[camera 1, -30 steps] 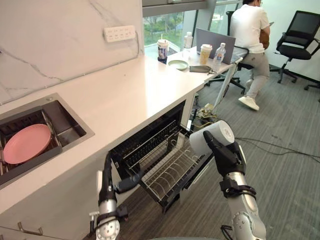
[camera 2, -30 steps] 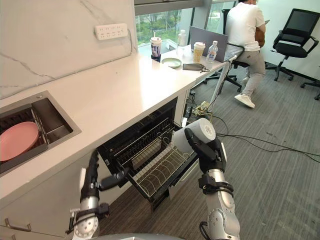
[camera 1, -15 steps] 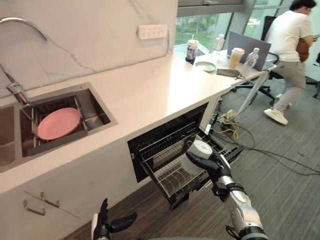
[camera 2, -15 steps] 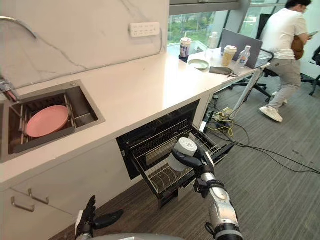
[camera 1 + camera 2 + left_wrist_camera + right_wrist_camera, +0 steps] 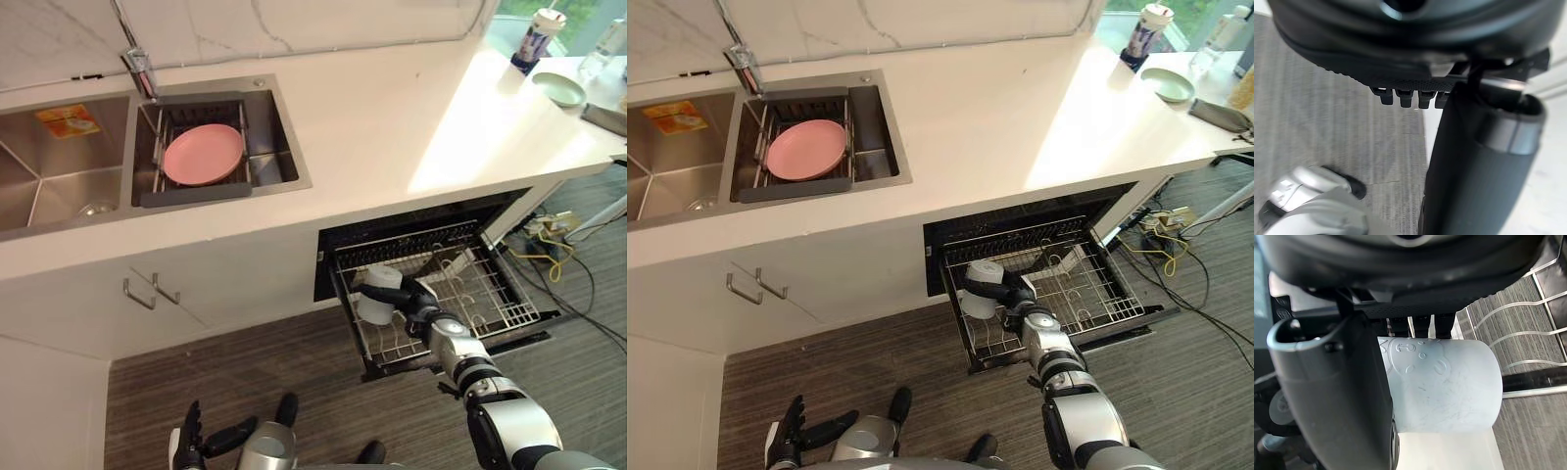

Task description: Walk over to the sink, pick up the cup, carry it to the dishwasher, place the cup inside the dishwasher, then close the dishwasher door

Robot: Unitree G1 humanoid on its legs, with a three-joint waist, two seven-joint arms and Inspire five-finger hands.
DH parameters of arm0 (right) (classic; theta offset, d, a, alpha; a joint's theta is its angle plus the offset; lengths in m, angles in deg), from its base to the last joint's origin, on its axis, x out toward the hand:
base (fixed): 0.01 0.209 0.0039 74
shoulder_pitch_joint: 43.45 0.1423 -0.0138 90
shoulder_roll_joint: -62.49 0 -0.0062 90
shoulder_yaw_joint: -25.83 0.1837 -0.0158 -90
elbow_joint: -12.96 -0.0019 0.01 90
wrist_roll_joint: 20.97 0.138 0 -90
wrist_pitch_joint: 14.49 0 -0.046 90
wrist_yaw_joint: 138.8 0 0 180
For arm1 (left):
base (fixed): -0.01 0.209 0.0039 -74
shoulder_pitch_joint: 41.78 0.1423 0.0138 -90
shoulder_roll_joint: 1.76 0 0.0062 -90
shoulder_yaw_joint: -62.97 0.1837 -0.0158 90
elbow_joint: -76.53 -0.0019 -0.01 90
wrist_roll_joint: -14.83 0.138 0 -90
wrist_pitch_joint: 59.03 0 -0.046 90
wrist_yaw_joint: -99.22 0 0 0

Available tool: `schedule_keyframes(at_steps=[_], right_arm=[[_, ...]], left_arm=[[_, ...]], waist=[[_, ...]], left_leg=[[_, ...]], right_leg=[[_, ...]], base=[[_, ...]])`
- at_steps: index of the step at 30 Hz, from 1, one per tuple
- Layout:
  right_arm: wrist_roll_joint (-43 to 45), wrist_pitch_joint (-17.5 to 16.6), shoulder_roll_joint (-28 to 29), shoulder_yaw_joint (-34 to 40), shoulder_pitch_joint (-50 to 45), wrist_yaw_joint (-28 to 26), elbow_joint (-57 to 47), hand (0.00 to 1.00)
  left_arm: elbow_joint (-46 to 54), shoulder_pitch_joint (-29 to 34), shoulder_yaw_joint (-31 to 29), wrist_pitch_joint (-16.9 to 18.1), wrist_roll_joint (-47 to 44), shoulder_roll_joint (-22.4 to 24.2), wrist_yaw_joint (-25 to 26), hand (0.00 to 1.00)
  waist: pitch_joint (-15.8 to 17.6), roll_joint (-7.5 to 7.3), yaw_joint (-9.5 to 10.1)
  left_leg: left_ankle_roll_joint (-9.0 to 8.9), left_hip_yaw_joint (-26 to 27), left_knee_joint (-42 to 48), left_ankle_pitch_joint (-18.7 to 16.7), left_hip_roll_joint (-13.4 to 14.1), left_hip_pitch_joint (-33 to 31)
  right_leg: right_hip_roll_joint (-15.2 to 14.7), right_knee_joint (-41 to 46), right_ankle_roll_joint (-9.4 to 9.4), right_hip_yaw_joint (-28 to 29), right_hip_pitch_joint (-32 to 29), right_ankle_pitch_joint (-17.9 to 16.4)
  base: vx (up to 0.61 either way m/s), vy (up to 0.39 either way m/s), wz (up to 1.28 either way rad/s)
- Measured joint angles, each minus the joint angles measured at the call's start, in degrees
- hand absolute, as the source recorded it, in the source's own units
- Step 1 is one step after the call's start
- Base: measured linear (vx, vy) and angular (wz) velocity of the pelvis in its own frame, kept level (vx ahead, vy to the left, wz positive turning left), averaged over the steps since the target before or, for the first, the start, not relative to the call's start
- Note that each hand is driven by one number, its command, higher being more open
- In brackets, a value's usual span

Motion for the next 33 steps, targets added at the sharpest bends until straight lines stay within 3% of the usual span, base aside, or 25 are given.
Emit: schedule_keyframes(at_steps=[3, 13, 19, 22, 33], right_arm=[[-2.92, 0.80, -0.12, 0.04, 1.04, -1.26, 1.58, 0.00], [-8.92, 3.02, -2.60, 5.13, 5.17, 1.55, 1.93, 0.00], [-10.81, 3.01, -3.10, 5.70, 5.46, 1.91, -0.53, 0.00], [-12.30, 3.02, -3.21, 5.61, 5.61, 2.08, -0.76, 0.00], [-15.66, 3.10, -5.55, 4.37, 9.68, 5.01, -3.55, 0.00]], left_arm=[[-0.70, -0.37, -0.01, -0.83, -0.62, -0.43, -0.45, 1.00], [-0.32, -3.38, -0.17, -3.01, -6.15, -1.04, -2.64, 1.00], [1.82, -3.74, -0.14, -4.02, -6.67, -1.11, -2.64, 1.00], [2.25, -4.57, 0.04, -4.01, -6.65, -1.40, -2.59, 1.00], [5.88, -6.74, 0.64, -5.74, -9.01, -1.27, -2.54, 1.00]], waist=[[0.67, -0.22, 0.22], [4.18, -1.19, 4.48], [5.48, -1.86, 5.98], [5.82, -2.13, 6.48], [7.51, -2.25, 7.70]], left_leg=[[0.05, -0.66, 0.15, 0.04, -0.31, -0.44], [0.05, -2.46, 2.96, -0.21, 0.29, -5.16], [-0.06, -1.39, 6.75, -2.77, 0.89, -8.00], [-0.16, 1.75, 10.65, -4.85, 2.12, -10.07], [-1.10, 1.98, 19.00, -8.87, 3.85, -15.74]], right_leg=[[-0.22, 0.03, 0.03, -0.59, -0.01, -0.02], [-0.88, 3.68, -0.44, -3.32, -3.32, -1.51], [-1.35, 6.58, -0.90, -3.99, -5.22, -2.66], [-1.42, 7.82, -1.16, -5.65, -5.56, -3.29], [-0.43, 10.11, -2.00, -6.17, -8.30, -4.29]], base=[[0.00, 0.023, 0.11], [-0.02, 0.014, 0.12], [-0.01, 0.006, -0.02], [-0.02, 0.003, 0.00], [0.00, -0.001, -0.04]])
